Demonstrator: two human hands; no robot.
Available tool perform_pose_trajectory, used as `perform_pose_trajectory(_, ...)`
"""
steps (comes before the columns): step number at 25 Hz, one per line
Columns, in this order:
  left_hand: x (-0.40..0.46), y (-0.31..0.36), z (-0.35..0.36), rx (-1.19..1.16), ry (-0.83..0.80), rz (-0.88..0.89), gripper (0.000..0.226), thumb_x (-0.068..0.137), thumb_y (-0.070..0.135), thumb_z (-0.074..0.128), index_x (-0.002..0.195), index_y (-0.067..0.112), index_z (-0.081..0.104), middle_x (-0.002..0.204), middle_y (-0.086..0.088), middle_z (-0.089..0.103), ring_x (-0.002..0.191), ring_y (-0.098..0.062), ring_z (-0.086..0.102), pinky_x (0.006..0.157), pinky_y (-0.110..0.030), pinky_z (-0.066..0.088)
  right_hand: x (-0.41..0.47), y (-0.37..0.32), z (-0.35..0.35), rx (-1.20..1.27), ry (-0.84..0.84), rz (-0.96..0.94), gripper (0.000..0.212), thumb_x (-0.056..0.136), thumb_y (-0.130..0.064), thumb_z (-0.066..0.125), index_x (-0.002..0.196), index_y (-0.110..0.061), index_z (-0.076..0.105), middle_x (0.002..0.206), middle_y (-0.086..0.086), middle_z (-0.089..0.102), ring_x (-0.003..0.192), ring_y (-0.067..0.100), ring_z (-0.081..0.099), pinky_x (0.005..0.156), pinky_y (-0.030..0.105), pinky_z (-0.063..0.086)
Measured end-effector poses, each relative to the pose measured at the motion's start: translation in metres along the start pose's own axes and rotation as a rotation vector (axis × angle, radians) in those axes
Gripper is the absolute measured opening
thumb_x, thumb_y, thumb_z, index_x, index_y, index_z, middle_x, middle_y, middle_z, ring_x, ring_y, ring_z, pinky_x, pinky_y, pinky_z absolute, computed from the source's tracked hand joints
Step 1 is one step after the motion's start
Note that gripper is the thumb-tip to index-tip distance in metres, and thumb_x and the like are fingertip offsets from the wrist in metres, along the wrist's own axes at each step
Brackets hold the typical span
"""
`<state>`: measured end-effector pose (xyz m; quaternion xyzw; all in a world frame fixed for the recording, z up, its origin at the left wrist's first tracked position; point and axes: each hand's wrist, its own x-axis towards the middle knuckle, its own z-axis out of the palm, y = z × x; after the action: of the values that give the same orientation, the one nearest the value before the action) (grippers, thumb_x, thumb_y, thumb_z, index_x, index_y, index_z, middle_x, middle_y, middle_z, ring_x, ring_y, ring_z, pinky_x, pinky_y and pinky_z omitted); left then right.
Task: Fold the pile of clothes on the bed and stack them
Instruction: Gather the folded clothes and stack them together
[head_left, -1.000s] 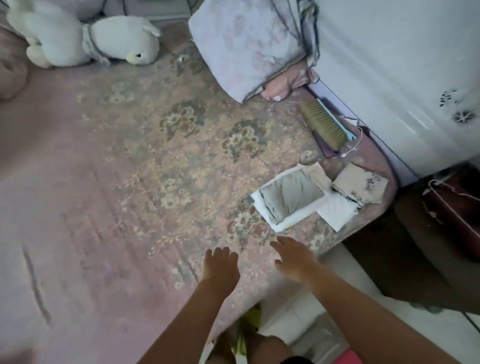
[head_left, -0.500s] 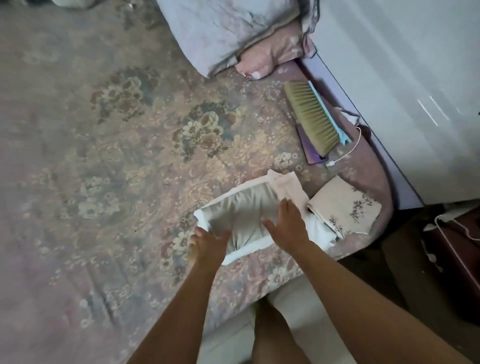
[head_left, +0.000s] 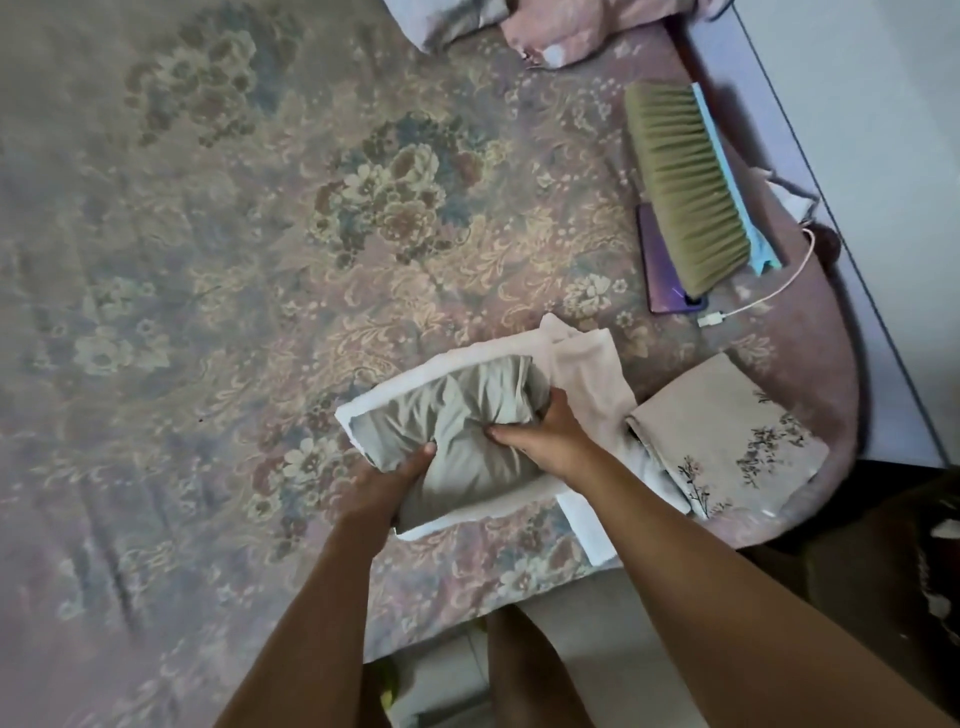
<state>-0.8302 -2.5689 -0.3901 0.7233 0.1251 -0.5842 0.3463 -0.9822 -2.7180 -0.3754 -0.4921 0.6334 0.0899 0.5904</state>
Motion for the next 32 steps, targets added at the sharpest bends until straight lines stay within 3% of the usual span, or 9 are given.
perform_pose_trajectory(6,-0.002,0.014,-0.003,-0.008,0.011,0.007,0.030,0.068,0.030,0.084,0.089,0.018,0.067,0.090,-0.005,0.072,0.082,-0.023,0.068,0.072,-0.035,0.055,-0.004,-0.005,-0.001,0.155,-0.171,-0.052,0.053,0.075,-0.018,0.080,0.119,-0.022,0.050,0.115,-0.005,0.062,0.098,0.011,0.059,0.092,0.030,0.045)
perform_pose_trajectory(9,-0.008,0.015,-0.003,-0.027,-0.012,0.065,0.019,0.074,0.022,0.080,0.082,0.020,0.063,0.083,-0.003,0.069,0.072,-0.017,0.065,0.058,-0.027,0.049,-0.010,-0.007,0.006,0.147,-0.153,-0.059,0.043,0.077,-0.020,0.077,0.116,-0.022,0.059,0.117,0.000,0.065,0.096,0.013,0.062,0.087,0.029,0.048)
perform_pose_trajectory(13,-0.021,0.009,-0.043,-0.028,0.053,0.152,0.018,0.074,0.017,0.080,0.082,0.020,0.064,0.083,-0.004,0.069,0.070,-0.014,0.063,0.058,-0.025,0.048,-0.029,-0.013,0.039,0.113,-0.118,-0.068,0.035,0.076,-0.024,0.078,0.107,-0.024,0.061,0.113,-0.004,0.065,0.086,0.006,0.060,0.076,0.020,0.048)
perform_pose_trajectory(18,-0.014,-0.018,-0.122,0.088,0.149,0.139,0.048,0.070,0.027,0.084,0.111,0.012,0.063,0.105,-0.011,0.067,0.101,-0.031,0.063,0.081,-0.037,0.050,-0.043,0.002,0.127,0.075,-0.139,-0.059,0.058,0.071,-0.034,0.081,0.122,-0.019,0.060,0.120,-0.004,0.062,0.106,0.013,0.059,0.093,0.030,0.048)
perform_pose_trajectory(22,-0.012,-0.018,-0.111,0.372,0.369,0.211,0.112,0.070,0.038,0.082,0.151,0.016,0.007,0.148,-0.019,0.023,0.137,-0.038,0.027,0.110,-0.048,0.027,-0.026,0.012,0.130,0.085,-0.053,-0.105,0.094,0.050,-0.053,0.085,0.131,-0.020,0.051,0.128,-0.001,0.057,0.117,0.018,0.056,0.101,0.038,0.046)
perform_pose_trajectory(25,-0.033,-0.013,-0.110,0.853,0.559,0.594,0.098,0.078,0.047,0.066,0.152,0.016,0.010,0.154,-0.020,0.016,0.141,-0.039,0.016,0.114,-0.052,0.006,-0.035,0.010,0.124,0.060,-0.036,-0.207,0.096,0.059,-0.049,0.084,0.137,-0.020,0.038,0.133,-0.004,0.048,0.121,0.013,0.047,0.103,0.033,0.040)
perform_pose_trajectory(29,-0.048,-0.014,-0.063,1.164,0.414,1.367,0.057,0.083,0.036,0.044,0.129,0.004,0.055,0.138,-0.022,0.048,0.129,-0.038,0.040,0.104,-0.059,0.033,-0.056,0.041,0.082,-0.371,0.280,-0.502,0.081,0.080,-0.058,0.058,0.143,-0.011,0.039,0.140,0.005,0.043,0.129,0.021,0.041,0.107,0.040,0.037)
perform_pose_trajectory(31,-0.058,-0.003,-0.003,1.074,0.191,1.420,0.047,0.087,0.028,0.043,0.120,-0.002,0.060,0.127,-0.023,0.057,0.120,-0.038,0.052,0.096,-0.051,0.045,-0.056,0.077,0.045,-0.735,0.320,-0.427,0.078,0.090,-0.054,0.045,0.151,-0.013,0.019,0.157,0.014,0.017,0.144,0.029,0.017,0.116,0.044,0.022)
perform_pose_trajectory(32,-0.062,0.001,0.030,0.982,0.076,1.295,0.045,0.090,0.025,0.043,0.122,-0.004,0.058,0.127,-0.023,0.056,0.119,-0.037,0.053,0.097,-0.046,0.045,-0.053,0.094,0.030,-0.844,0.284,-0.344,0.078,0.093,-0.050,0.045,0.152,-0.015,0.007,0.159,0.013,0.001,0.147,0.029,0.005,0.118,0.043,0.014)
